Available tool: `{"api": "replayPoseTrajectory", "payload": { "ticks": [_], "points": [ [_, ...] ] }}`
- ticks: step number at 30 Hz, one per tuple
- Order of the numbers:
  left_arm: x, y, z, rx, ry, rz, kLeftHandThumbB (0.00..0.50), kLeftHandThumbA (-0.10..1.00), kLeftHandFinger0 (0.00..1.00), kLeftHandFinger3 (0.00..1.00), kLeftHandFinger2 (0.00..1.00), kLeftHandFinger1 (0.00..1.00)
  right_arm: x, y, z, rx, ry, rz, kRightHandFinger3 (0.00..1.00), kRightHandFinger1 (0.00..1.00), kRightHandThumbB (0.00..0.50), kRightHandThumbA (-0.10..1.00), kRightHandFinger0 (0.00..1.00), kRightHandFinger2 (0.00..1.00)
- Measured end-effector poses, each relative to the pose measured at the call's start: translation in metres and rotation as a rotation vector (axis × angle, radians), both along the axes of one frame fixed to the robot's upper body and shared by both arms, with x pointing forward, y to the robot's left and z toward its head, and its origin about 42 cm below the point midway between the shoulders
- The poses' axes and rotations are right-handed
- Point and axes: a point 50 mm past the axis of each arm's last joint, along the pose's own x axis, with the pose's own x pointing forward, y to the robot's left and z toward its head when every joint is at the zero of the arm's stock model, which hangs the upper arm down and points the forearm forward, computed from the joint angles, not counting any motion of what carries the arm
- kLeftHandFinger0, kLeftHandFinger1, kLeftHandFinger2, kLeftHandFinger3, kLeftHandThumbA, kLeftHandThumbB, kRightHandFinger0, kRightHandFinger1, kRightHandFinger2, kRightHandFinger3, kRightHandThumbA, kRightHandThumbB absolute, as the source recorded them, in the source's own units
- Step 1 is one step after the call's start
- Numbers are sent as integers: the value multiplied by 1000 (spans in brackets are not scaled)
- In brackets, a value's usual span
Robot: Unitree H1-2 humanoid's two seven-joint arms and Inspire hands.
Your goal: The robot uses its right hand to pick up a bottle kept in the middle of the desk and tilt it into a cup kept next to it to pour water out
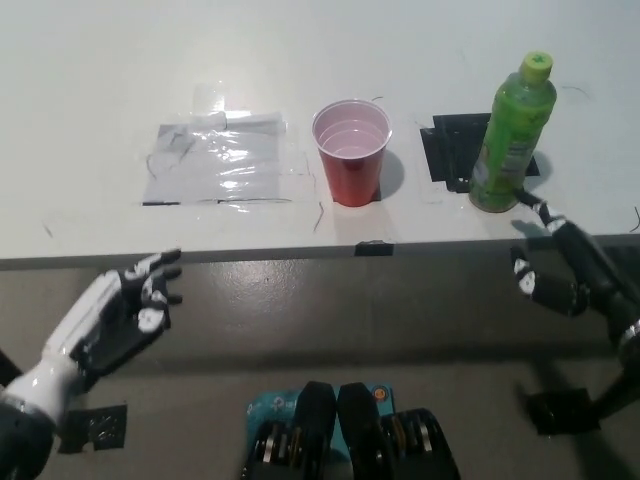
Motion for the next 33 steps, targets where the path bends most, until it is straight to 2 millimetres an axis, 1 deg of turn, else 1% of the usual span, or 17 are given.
{"api": "replayPoseTrajectory", "payload": {
  "ticks": [5,6,7,10,11,12,14,15,16,18,20,22,23,27,28,29,33],
  "points": [
    [-10,2,-12,-1,38,5,43,712,791,1000,1000,910,-11,-3,-15,11,38,-13,1000,1000,229,254,1000,1000],
    [-10,2,-12,-1,38,3,69,716,786,1000,1000,908,-12,-3,-15,15,37,-15,1000,1000,218,279,992,1000],
    [-10,2,-11,-1,38,1,73,720,784,1000,1000,906,-12,-3,-14,21,35,-19,1000,1000,218,284,988,1000],
    [-10,2,-11,-1,37,0,72,724,793,1000,1000,920,-11,-5,-10,52,20,-43,1000,1000,279,290,1000,1000],
    [-10,1,-11,0,37,-1,72,725,797,1000,1000,923,-10,-8,-8,85,10,-74,1000,1000,277,295,1000,1000],
    [-10,1,-11,0,38,-1,72,722,804,1000,1000,930,-10,-11,-6,115,6,-107,1000,1000,278,342,1000,1000],
    [-10,1,-11,-1,38,-2,65,711,799,1000,1000,922,-9,-15,-4,169,2,-165,1000,1000,295,505,1000,1000],
    [-10,0,-11,-1,38,-2,52,708,797,1000,1000,921,-9,-17,-2,198,2,-198,1000,1000,348,618,1000,1000],
    [-10,0,-11,-2,38,-2,49,705,795,1000,1000,920,-9,-18,0,220,2,-220,1000,1000,339,658,1000,1000],
    [-10,-1,-12,-5,39,-3,38,700,790,1000,1000,914,-10,-20,6,268,-2,-274,1000,1000,356,680,1000,1000],
    [-10,-1,-12,-7,40,-4,50,698,790,1000,1000,913,-10,-25,13,319,-5,-330,1000,1000,349,687,1000,1000],
    [-11,-2,-12,-10,40,-5,53,696,792,1000,1000,914,-8,-31,22,352,-20,-372,1000,1000,377,709,1000,1000],
    [-11,-3,-13,-11,40,-5,47,691,791,1000,1000,916,-6,-33,26,364,-26,-387,1000,1000,415,767,1000,1000],
    [-11,-4,-13,-14,41,-9,34,685,788,1000,1000,915,5,-38,45,417,-62,-432,1000,1000,462,819,1000,1000],
    [-11,-4,-13,-14,41,-9,42,685,787,1000,1000,914,7,-38,49,429,-68,-439,1000,1000,492,868,1000,1000],
    [-11,-4,-13,-14,42,-10,52,688,786,1000,1000,912,9,-38,52,436,-73,-441,1000,1000,500,902,1000,1000],
    [-11,-4,-14,-15,43,-10,40,702,784,1000,1000,914,20,-36,54,451,-57,-457,1000,1000,500,948,1000,1000]
  ]
}}
